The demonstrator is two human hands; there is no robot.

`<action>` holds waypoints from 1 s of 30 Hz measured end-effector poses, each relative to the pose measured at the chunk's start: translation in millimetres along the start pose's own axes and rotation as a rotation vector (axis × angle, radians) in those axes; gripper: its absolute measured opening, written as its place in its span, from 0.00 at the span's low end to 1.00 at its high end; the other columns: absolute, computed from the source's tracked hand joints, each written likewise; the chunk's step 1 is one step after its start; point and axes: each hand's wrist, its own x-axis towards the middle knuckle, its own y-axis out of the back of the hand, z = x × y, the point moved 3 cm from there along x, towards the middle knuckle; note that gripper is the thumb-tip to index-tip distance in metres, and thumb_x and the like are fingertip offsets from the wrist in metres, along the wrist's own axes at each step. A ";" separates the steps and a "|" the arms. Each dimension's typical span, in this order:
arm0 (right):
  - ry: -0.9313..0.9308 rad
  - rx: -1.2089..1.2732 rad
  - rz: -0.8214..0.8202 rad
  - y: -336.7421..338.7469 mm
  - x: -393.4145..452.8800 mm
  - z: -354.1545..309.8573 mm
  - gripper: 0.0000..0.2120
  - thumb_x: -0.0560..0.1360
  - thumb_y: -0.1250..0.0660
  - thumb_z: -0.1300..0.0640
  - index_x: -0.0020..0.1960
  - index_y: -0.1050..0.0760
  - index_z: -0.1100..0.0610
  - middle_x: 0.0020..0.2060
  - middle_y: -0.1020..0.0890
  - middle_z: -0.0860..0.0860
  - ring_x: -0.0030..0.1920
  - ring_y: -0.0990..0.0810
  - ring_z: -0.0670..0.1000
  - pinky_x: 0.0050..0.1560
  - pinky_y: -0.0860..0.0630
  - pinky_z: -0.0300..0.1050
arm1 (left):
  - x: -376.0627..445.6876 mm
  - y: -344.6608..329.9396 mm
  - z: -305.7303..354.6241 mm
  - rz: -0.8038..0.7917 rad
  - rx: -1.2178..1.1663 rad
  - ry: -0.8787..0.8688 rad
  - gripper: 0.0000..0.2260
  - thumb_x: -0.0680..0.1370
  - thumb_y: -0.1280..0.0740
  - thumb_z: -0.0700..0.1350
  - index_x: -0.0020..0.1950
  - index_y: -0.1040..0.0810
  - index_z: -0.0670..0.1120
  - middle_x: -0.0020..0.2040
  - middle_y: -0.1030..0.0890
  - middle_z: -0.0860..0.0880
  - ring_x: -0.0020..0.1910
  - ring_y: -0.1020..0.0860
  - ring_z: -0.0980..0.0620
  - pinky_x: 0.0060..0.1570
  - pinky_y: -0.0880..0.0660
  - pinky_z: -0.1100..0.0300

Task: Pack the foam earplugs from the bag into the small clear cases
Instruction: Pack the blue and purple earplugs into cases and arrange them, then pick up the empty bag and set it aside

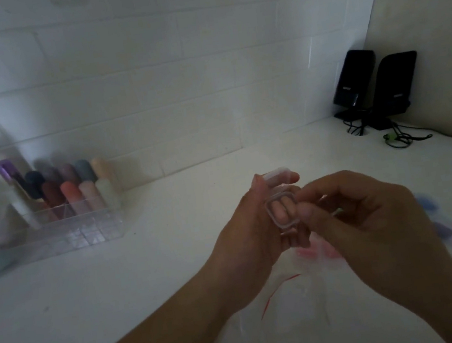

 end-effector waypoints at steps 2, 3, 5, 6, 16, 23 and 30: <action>-0.079 0.086 0.036 3.3 2.6 1.7 0.07 0.71 0.32 0.48 0.38 0.21 0.51 0.30 0.18 0.51 0.26 0.20 0.47 0.27 0.26 0.38 | 0.7 0.0 5.3 -0.030 -0.029 -0.016 0.19 0.76 0.40 0.59 0.55 0.23 0.46 0.49 0.27 0.42 0.43 0.27 0.44 0.45 0.31 0.50; -0.139 0.161 0.033 3.4 3.3 4.2 0.11 0.70 0.34 0.46 0.38 0.22 0.53 0.29 0.18 0.54 0.26 0.21 0.51 0.27 0.27 0.42 | 1.3 -1.3 8.1 -0.029 -0.003 -0.033 0.19 0.73 0.37 0.58 0.53 0.22 0.45 0.47 0.27 0.44 0.42 0.28 0.46 0.45 0.31 0.51; -0.299 0.360 -0.005 -1.4 4.6 10.2 0.18 0.66 0.35 0.42 0.41 0.22 0.56 0.31 0.18 0.59 0.27 0.21 0.58 0.26 0.28 0.46 | 1.8 -7.2 11.8 -0.045 0.096 -0.077 0.21 0.65 0.34 0.56 0.49 0.23 0.41 0.40 0.23 0.48 0.38 0.27 0.49 0.43 0.30 0.56; -0.364 0.422 -0.044 -4.9 4.7 11.8 0.19 0.64 0.35 0.41 0.44 0.22 0.56 0.32 0.18 0.61 0.27 0.21 0.60 0.26 0.28 0.46 | 1.4 -10.6 10.6 -0.068 0.136 -0.091 0.22 0.64 0.36 0.55 0.48 0.26 0.39 0.38 0.22 0.48 0.36 0.28 0.48 0.40 0.29 0.59; -0.399 0.421 -0.030 -0.9 7.4 21.7 0.11 0.76 0.34 0.65 0.56 0.26 0.55 0.31 0.17 0.61 0.30 0.19 0.60 0.33 0.20 0.52 | 2.9 12.6 -0.7 0.001 0.559 -0.300 0.21 0.71 0.28 0.46 0.63 0.26 0.50 0.47 0.20 0.51 0.46 0.19 0.48 0.51 0.22 0.51; -0.257 0.353 0.018 1.6 9.7 19.9 0.11 0.75 0.34 0.68 0.54 0.29 0.56 0.25 0.20 0.58 0.23 0.24 0.52 0.26 0.27 0.42 | 3.8 6.6 16.7 0.055 1.098 -0.649 0.17 0.73 0.27 0.48 0.60 0.20 0.44 0.51 0.18 0.51 0.51 0.19 0.53 0.53 0.22 0.55; -0.217 0.199 -0.174 40.5 7.1 10.7 0.06 0.77 0.33 0.59 0.54 0.24 0.57 0.33 0.15 0.55 0.30 0.18 0.50 0.29 0.26 0.41 | 0.0 -35.8 30.8 0.030 1.380 -0.748 0.20 0.71 0.25 0.48 0.62 0.21 0.48 0.51 0.20 0.53 0.48 0.22 0.60 0.50 0.25 0.63</action>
